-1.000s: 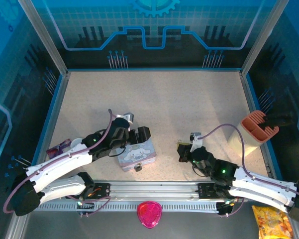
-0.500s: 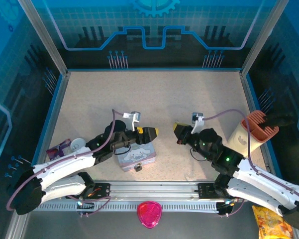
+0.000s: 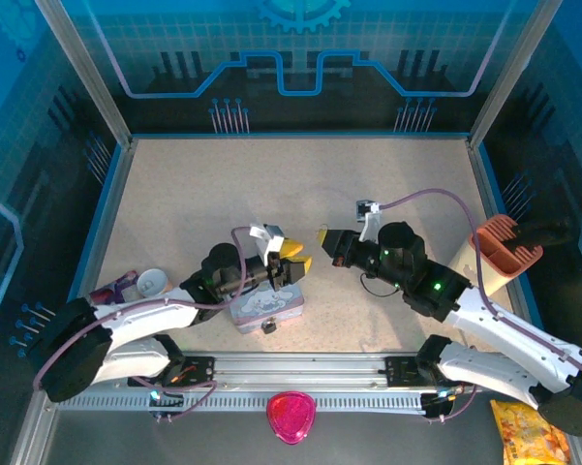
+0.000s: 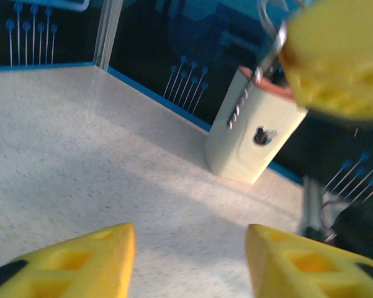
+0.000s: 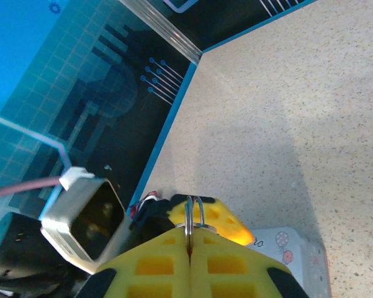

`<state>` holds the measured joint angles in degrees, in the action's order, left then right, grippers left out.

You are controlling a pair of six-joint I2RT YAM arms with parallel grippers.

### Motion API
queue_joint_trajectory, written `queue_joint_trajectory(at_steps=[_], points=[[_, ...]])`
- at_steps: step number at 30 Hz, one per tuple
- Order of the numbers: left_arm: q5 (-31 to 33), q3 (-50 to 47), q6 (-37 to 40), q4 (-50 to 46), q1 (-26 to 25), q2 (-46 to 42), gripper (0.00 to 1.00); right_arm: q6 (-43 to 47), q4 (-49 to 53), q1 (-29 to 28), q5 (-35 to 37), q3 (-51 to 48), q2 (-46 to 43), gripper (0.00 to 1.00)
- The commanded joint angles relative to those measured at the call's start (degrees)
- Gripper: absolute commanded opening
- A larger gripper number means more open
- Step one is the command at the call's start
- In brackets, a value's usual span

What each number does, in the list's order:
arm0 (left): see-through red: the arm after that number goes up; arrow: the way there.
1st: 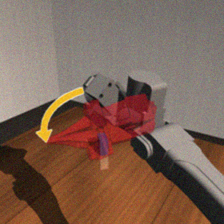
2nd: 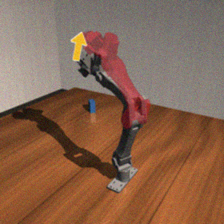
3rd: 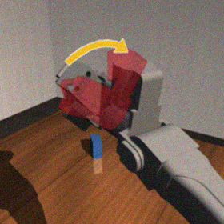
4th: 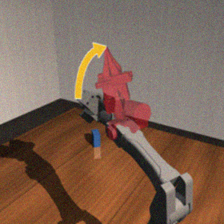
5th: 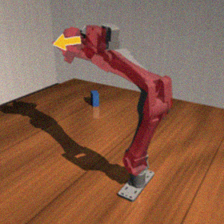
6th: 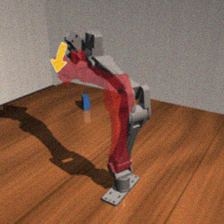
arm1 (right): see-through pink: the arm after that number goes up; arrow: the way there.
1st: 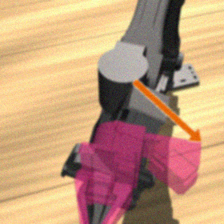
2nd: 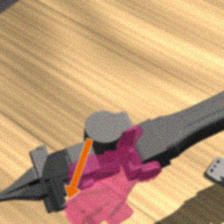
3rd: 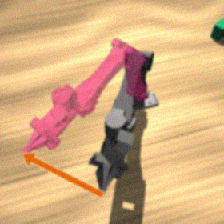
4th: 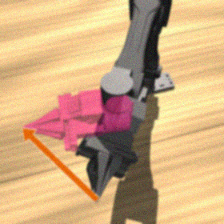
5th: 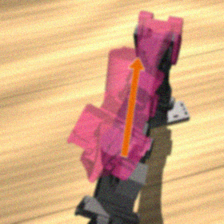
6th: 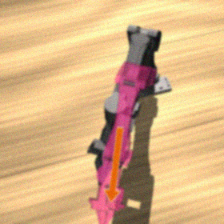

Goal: Unlock a padlock with a key

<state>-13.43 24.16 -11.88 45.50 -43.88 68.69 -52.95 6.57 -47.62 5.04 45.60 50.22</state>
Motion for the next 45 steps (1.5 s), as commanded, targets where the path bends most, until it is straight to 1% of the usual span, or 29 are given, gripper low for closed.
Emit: queue_joint_trajectory(at_steps=[1, 2, 7, 12, 15, 22, 29, 31, 33, 35, 43, 44, 45], points=[[-4.8, 0.2, 12.6, 8.9, 0.0, 2.1, 0.41, -1.1, 1.1, -0.8, -1.9, 1.8, 0.1, 0.00], [-4.8, 0.6, 13.0, 9.4, 0.0, 2.7, 0.38, -1.1, 1.2, -1.1, -1.6, 1.7, 0.0, 0.00], [-3.8, 1.1, 15.2, 11.8, 0.0, 4.7, 0.32, -2.1, 1.3, -2.5, -0.9, 0.9, -0.7, 0.00], [-4.7, 2.1, 16.4, 11.7, 0.0, 5.2, 0.28, -1.9, 2.4, -4.3, 0.5, 0.9, -1.1, 0.00], [-4.9, 2.5, 16.8, 11.4, 0.0, 5.0, 0.23, -2.5, 2.2, -4.8, 0.8, 0.4, -0.9, 0.00], [-5.2, 2.9, 17.1, 11.2, 0.1, 4.6, 0.20, -3.3, 1.7, -5.3, 1.2, -0.5, -0.7, 0.00], [-6.1, 3.0, 17.0, 11.2, 0.0, 4.4, 0.19, -3.7, 1.5, -5.6, 1.5, -0.9, -0.4, 0.00], [-6.5, 3.1, 16.8, 11.2, 0.0, 4.4, 0.19, -3.8, 1.5, -5.6, 1.7, -1.2, -0.3, 0.00], [-7.0, 3.2, 16.6, 11.3, 0.0, 4.5, 0.23, -4.1, 1.5, -5.6, 1.8, -1.5, -0.3, 0.00], [-6.9, 3.1, 16.6, 11.5, 0.0, 4.4, 0.23, -4.4, 1.1, -5.6, 1.7, -1.7, -0.3, 0.00], [-7.0, 3.3, 17.1, 10.9, 0.0, 4.0, 0.13, -4.7, 1.3, -5.7, 1.9, -2.2, -0.4, 0.00], [-7.0, 3.3, 17.3, 10.7, 0.1, 3.8, 0.11, -4.7, 1.3, -5.7, 1.9, -2.2, -0.3, 0.00], [-7.0, 3.3, 17.6, 10.3, 0.1, 3.6, 0.06, -4.7, 1.4, -5.7, 2.1, -2.3, -0.3, 0.00]])
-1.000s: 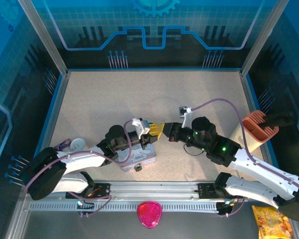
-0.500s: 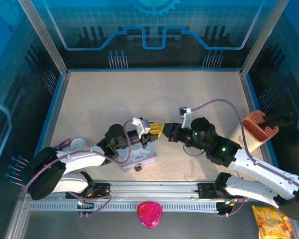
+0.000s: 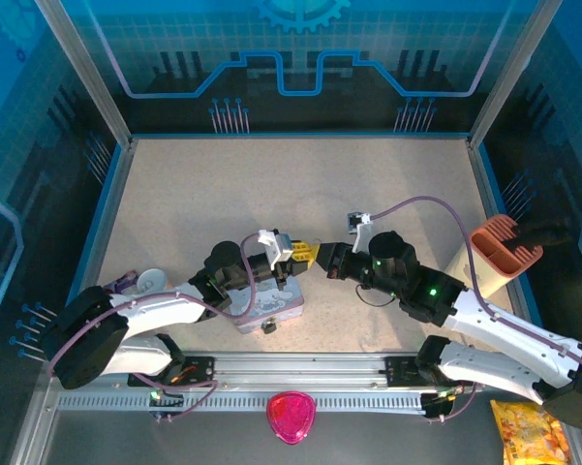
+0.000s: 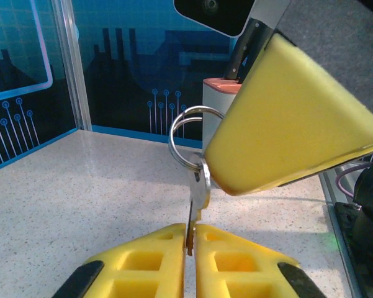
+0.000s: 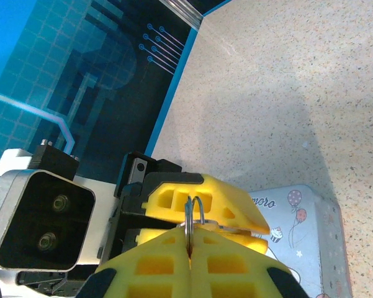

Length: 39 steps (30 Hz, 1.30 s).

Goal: Unlock a padlock with a key

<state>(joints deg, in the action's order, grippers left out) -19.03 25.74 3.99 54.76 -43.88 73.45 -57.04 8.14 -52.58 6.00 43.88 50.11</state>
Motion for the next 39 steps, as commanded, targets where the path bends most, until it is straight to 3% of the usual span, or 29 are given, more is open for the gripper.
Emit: queue_joint_trajectory(at_steps=[1, 5, 10, 13, 15, 22, 26, 32, 39], points=[[-1.4, 2.2, 2.3, -0.5, 0.1, -1.4, 0.00, -0.5, -0.1, -0.8, 1.3, -0.5, -0.1, 0.00], [0.7, 3.9, 6.5, -7.3, 0.1, -2.7, 0.00, 0.4, 2.6, -0.7, 3.4, 0.1, -1.2, 0.00], [5.7, 8.5, 18.5, -21.1, 0.5, -4.2, 0.00, 0.6, 11.9, 2.2, 8.7, 0.6, -7.0, 0.32], [8.8, 12.0, 29.2, -26.3, 0.7, -2.1, 0.00, -0.5, 13.8, 5.4, 7.4, -1.0, -11.3, 0.44], [9.6, 14.9, 34.9, -29.4, 1.0, -0.5, 0.00, -2.1, 15.0, 7.6, 5.8, -1.8, -13.0, 0.46], [8.5, 29.3, 64.1, -54.3, -0.5, 4.2, 0.00, -7.9, 15.0, 12.0, 0.4, -5.0, -18.0, 0.47], [14.7, 36.4, 76.0, -65.8, -2.7, 7.7, 0.00, -12.8, 14.0, 12.7, -0.8, -8.4, -20.7, 0.46], [21.3, 38.2, 84.4, -65.4, -5.9, 9.8, 0.00, -23.6, 3.2, 12.8, -3.0, -18.2, -24.7, 0.43], [24.9, 34.8, 89.1, -54.9, -9.1, 11.3, 0.00, -25.5, -3.1, 11.8, -4.3, -19.4, -23.3, 0.43]])
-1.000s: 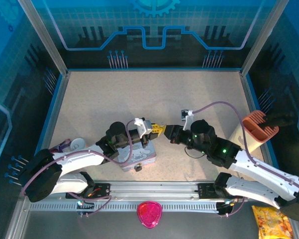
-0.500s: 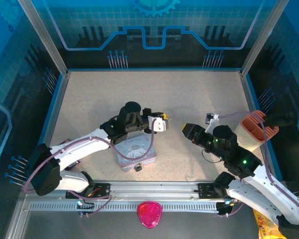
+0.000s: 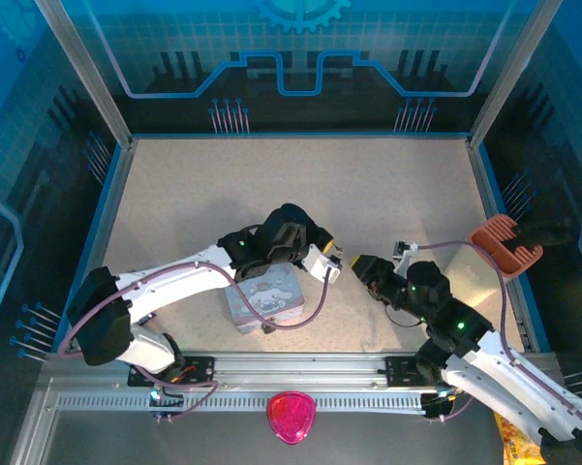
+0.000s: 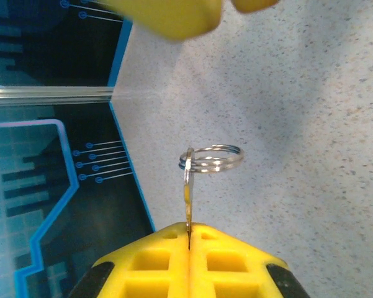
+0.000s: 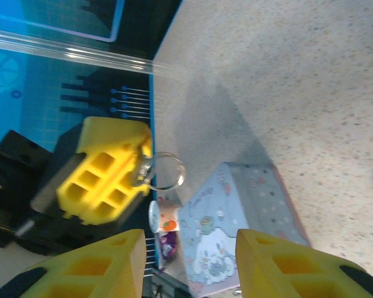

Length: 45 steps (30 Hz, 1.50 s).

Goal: Unlock a padlock with a key

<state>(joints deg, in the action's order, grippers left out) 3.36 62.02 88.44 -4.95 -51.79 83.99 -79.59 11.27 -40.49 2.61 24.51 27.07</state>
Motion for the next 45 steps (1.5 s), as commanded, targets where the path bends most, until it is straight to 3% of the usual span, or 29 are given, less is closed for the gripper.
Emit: queue_joint_trajectory(at_steps=[1, 26, 36, 45], points=[[2.4, -1.9, 4.9, 6.4, -1.5, 0.8, 0.00, -3.9, -8.1, -0.4, -0.8, -0.9, -0.3, 0.42], [2.9, -8.7, 2.5, 18.5, -4.5, -0.9, 0.00, -9.5, -11.6, -1.8, 3.2, -2.8, 2.1, 0.28], [1.9, -10.4, -0.5, 21.5, -4.6, -1.9, 0.00, -10.5, -13.1, -1.9, 3.9, -3.4, 3.2, 0.27], [1.1, -12.5, -2.4, 23.8, -4.6, -3.3, 0.00, -10.5, -13.7, -2.0, 5.0, -3.4, 3.2, 0.11]])
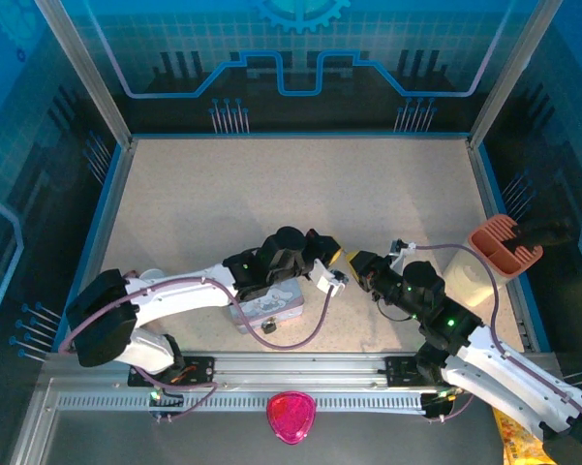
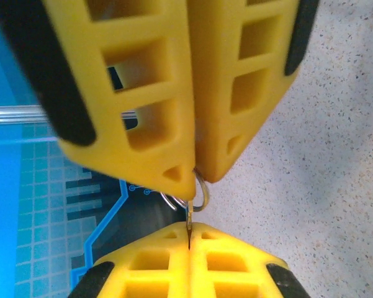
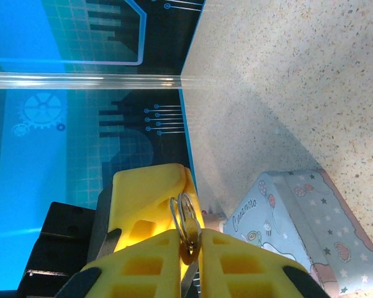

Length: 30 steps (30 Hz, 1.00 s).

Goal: Unlock a padlock with a key

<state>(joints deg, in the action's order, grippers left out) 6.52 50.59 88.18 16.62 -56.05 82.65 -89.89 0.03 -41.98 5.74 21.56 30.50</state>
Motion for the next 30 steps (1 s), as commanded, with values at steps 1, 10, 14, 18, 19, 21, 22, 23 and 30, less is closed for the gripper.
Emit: queue_joint_trajectory(at_steps=[1, 10, 14, 18, 19, 21, 22, 23, 30], points=[[-2.0, -1.4, -2.4, 2.6, -0.4, -2.0, 0.00, -0.1, -2.7, -0.6, 1.8, -0.4, -0.2, 0.09], [-2.0, -3.3, -11.8, 6.6, -0.3, -3.3, 0.18, 2.2, -2.6, -0.5, 2.8, 0.3, 0.2, 0.00], [-3.2, -3.3, -23.1, 6.8, 0.5, -5.6, 0.37, 4.7, -2.5, -0.6, 3.4, 0.3, 0.3, 0.00], [-3.5, -3.7, -40.7, 7.6, 2.0, -10.2, 0.50, 9.0, -3.8, -0.5, 4.5, -0.2, 0.3, 0.00], [-3.2, -3.9, -46.7, 8.1, 2.6, -11.5, 0.53, 10.3, -5.2, -0.5, 4.9, -0.9, 0.3, 0.00], [-2.8, -3.5, -57.6, 6.6, 3.9, -13.9, 0.55, 13.1, -8.3, -0.6, 5.5, -2.0, 0.2, 0.00], [-2.3, -3.1, -63.9, 5.3, 4.6, -15.1, 0.57, 14.7, -9.7, -0.6, 5.7, -2.5, 0.2, 0.00], [-1.1, -2.8, -69.2, 4.5, 5.2, -15.9, 0.60, 15.9, -10.9, -0.7, 6.1, -3.1, 0.2, 0.00], [-4.3, 2.9, -103.7, -8.9, 8.3, -17.5, 0.64, 30.5, -26.7, -6.5, 13.2, -7.8, 0.5, 0.00]])
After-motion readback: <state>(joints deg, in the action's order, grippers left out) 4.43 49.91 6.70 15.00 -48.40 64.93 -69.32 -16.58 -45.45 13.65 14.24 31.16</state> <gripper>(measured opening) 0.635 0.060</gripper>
